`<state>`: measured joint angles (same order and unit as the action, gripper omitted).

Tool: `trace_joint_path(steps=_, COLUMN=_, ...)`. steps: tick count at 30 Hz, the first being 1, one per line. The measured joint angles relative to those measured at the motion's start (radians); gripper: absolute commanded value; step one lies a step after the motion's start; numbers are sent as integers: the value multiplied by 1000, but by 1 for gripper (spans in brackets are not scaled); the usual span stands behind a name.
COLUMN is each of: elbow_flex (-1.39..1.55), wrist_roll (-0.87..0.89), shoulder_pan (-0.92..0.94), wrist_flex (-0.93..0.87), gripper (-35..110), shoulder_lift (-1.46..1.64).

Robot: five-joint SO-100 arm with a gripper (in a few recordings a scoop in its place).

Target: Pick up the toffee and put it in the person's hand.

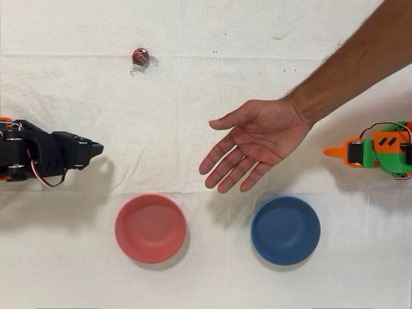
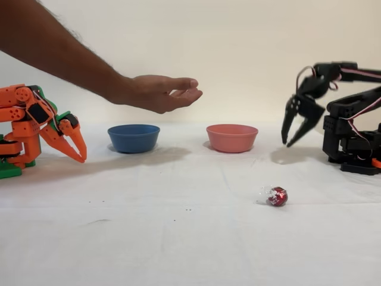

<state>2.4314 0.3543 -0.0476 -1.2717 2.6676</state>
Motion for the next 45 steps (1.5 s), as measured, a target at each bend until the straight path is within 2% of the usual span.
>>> trace_joint_path(steps=7, elbow_flex=-508, wrist_roll=-34, shoulder_pan=0, wrist_flex=-140, gripper=2, shoulder_lift=-225)
trace_joint_path(steps=13, elbow_flex=-726, wrist_roll=-54, shoulder_pan=-3, wrist_flex=-158, gripper=6, shoulder_lift=-325)
trace_joint_path(steps=19, elbow_flex=-746, wrist_roll=-91, shoulder_pan=-37, wrist_flex=-63, gripper=18, shoulder_lift=-347)
trace_joint_path(steps=26, elbow_flex=-707, wrist_roll=-140, shoulder_pan=-144, wrist_flex=81, gripper=25, shoulder_lift=-410)
trace_joint_path(steps=45, elbow_flex=-612, wrist_roll=-121, shoulder_pan=-394, wrist_flex=112, gripper=29, shoulder_lift=-618)
